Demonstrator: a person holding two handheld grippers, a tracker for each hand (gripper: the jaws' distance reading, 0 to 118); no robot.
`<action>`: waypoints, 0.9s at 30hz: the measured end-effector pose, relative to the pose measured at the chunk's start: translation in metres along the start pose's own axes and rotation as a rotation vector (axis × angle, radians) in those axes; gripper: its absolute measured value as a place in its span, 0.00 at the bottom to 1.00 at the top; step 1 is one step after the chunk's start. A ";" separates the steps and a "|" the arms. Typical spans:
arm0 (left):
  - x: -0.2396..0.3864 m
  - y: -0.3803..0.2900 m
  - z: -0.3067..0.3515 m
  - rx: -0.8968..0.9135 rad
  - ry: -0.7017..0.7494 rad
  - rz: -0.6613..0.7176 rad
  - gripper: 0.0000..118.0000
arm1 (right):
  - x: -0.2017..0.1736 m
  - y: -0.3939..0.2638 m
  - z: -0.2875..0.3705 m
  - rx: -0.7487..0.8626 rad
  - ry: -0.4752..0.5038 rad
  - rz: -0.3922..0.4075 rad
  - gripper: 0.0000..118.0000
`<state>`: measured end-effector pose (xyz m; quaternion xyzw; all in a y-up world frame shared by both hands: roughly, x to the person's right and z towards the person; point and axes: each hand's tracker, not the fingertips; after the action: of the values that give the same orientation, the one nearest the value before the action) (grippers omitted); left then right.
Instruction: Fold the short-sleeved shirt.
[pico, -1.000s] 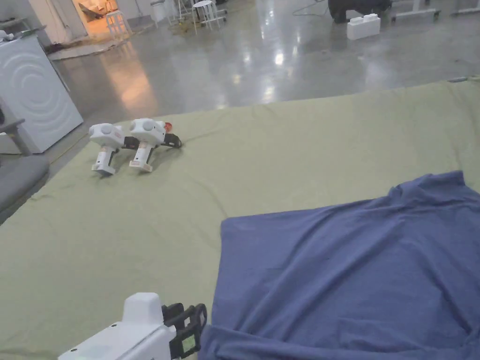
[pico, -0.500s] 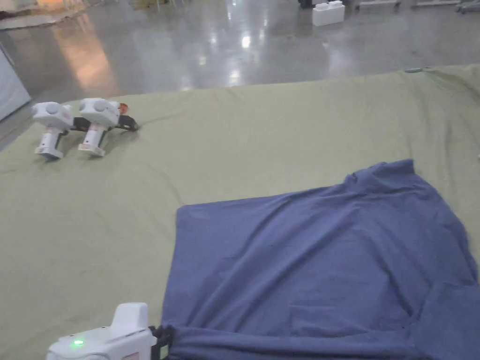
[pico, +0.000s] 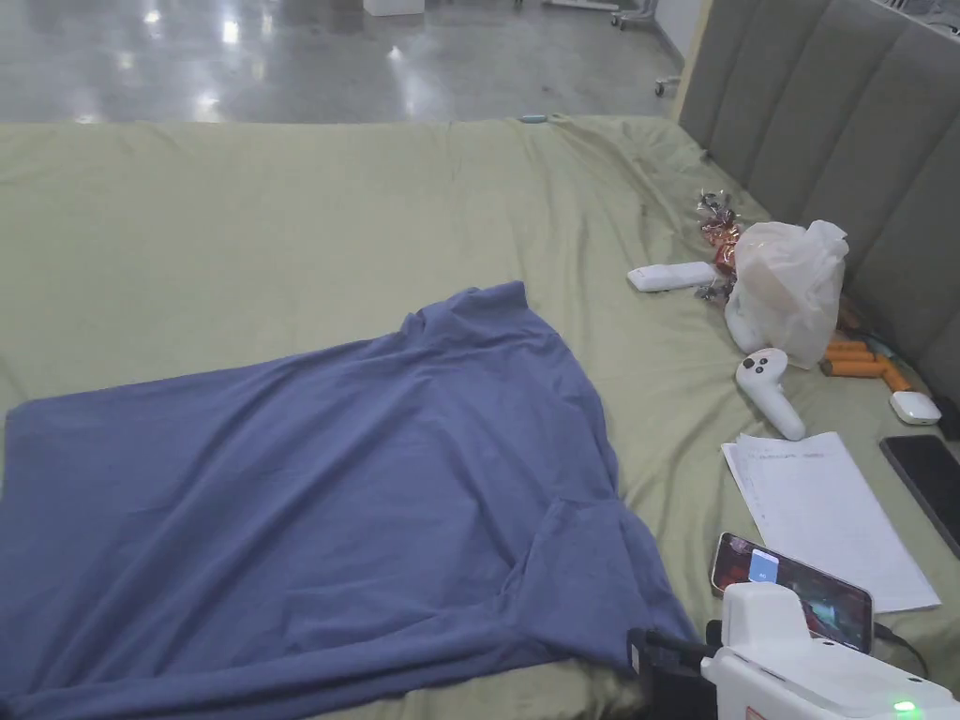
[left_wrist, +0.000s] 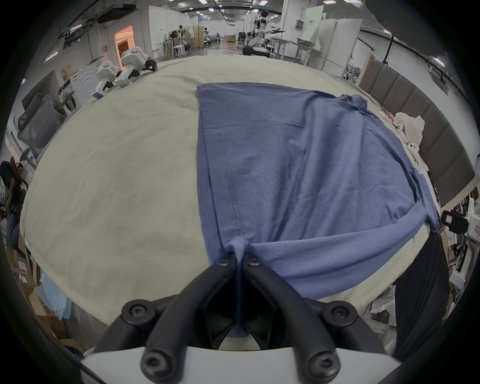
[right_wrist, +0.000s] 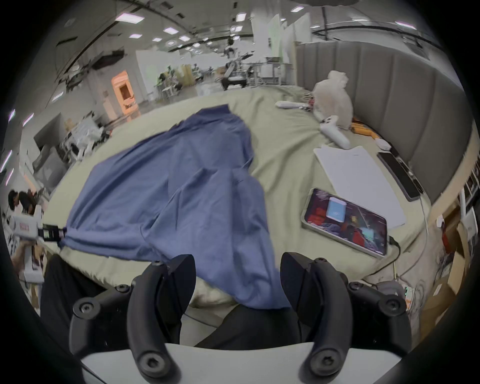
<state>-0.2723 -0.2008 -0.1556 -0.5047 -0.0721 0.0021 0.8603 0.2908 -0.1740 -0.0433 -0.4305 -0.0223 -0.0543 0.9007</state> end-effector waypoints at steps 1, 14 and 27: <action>0.001 0.000 0.000 0.000 0.002 -0.003 0.02 | -0.002 0.002 -0.007 -0.016 0.003 0.001 0.60; 0.000 -0.004 0.011 0.039 -0.001 -0.006 0.01 | 0.005 0.022 -0.019 -0.050 0.054 -0.006 0.01; -0.004 0.063 0.065 0.353 -0.060 0.086 0.01 | -0.025 0.155 -0.039 0.161 0.085 0.039 0.01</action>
<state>-0.2799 -0.1142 -0.1793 -0.3481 -0.0744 0.0665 0.9321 0.2843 -0.1056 -0.1898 -0.3542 0.0201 -0.0533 0.9334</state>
